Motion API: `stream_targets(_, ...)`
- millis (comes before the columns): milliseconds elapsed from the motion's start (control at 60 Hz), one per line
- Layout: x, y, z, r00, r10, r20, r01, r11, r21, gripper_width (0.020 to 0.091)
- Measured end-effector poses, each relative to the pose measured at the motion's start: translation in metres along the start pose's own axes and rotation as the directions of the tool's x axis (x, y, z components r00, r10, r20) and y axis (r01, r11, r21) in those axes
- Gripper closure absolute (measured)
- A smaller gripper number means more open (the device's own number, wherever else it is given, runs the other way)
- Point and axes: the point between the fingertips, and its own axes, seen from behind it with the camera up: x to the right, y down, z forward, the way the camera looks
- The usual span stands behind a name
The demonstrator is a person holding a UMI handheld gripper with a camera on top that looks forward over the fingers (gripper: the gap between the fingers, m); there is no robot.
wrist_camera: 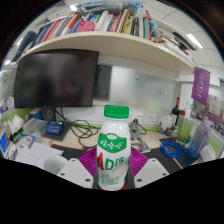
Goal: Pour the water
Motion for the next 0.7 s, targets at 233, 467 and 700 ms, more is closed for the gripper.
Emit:
stream_targets(233,0.008,0.037,0.019,1.0,0.018,0.0,-0.018,1.0,0.009,0.0664)
stream_targets(467,0.012,0.042,0.014,0.999,0.024,-0.023,-0.023,0.999,0.03,0.0553)
stream_targets(700,-0.005,0.068,0.003,1.0,-0.002,0.023,0.004,0.996,-0.085,0.0259)
